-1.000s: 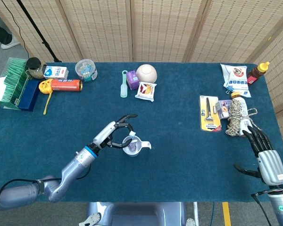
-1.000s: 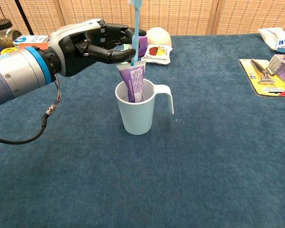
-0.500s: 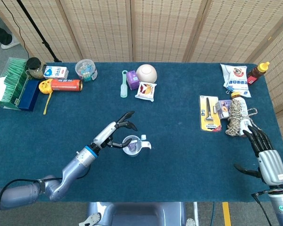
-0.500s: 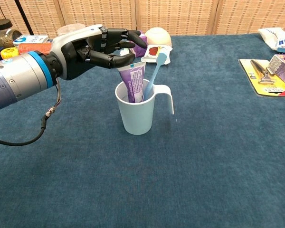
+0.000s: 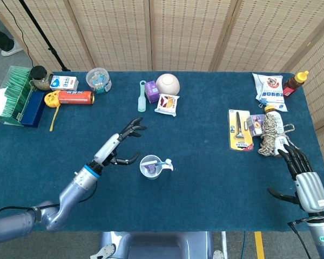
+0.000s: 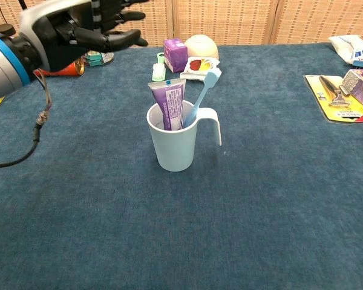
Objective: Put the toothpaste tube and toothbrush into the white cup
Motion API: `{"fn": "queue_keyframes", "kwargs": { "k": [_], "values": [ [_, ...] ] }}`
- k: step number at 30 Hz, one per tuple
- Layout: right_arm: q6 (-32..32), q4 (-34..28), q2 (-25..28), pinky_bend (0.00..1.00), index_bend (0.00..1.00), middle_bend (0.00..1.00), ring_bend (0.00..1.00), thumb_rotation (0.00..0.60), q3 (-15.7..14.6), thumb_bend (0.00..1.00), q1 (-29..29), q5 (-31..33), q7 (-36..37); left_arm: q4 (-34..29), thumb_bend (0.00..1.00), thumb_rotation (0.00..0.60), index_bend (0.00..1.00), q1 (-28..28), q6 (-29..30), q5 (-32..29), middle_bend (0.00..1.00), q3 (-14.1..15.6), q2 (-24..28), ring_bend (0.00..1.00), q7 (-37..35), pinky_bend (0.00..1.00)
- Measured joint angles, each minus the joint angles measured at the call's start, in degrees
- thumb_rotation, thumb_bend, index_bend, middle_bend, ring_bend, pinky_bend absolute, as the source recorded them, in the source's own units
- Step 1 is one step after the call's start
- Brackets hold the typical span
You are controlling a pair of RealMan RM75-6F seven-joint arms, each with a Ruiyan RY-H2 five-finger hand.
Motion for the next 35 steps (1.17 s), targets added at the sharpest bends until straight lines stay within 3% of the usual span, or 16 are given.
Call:
{"fn": "queue_keyframes", "kwargs": {
  "k": [5,8,14,21,27,35],
  "values": [
    [0.2,-0.4,0.1,0.04,0.01,0.0,0.0,0.6,0.0,0.0,0.0,-0.2,-0.2,-2.4,0.39,0.6,0.01,1.8,1.9,0.8,0.0,-0.1,6.1,0.0,1.5,0.06],
    [0.2,-0.7,0.3,0.04,0.01,0.0,0.0,0.6,-0.2,0.0,0.0,-0.4,-0.6,-3.9,0.39,0.6,0.0,3.0,2.4,1.2,0.0,0.4,10.8,0.0,4.4,0.01],
    [0.3,-1.0,0.5,0.01,0.01,0.0,0.0,0.6,-0.2,0.0,-0.2,-0.4,-2.4,-6.5,0.39,0.6,0.0,6.9,3.5,1.4,0.0,3.4,18.5,0.0,16.4,0.0],
    [1.9,-0.3,-0.7,0.0,0.0,0.0,0.0,0.6,1.1,0.0,-0.8,0.7,-9.9,-10.8,0.39,0.6,0.0,16.2,7.9,0.0,0.0,9.0,26.5,0.0,32.5,0.0],
    [2.9,-0.1,-1.6,0.0,0.0,0.0,0.0,0.6,2.1,0.0,-1.6,2.3,-16.2,-9.2,0.39,0.6,0.0,24.5,15.6,-0.3,0.0,12.5,26.2,0.0,35.8,0.0],
    [-0.3,-3.3,0.3,0.0,0.0,0.0,0.0,0.6,2.0,0.0,-2.2,5.3,-20.7,-4.4,0.39,0.6,0.0,31.2,23.8,0.1,0.0,13.4,21.1,0.0,37.7,0.0]
  ]
}}
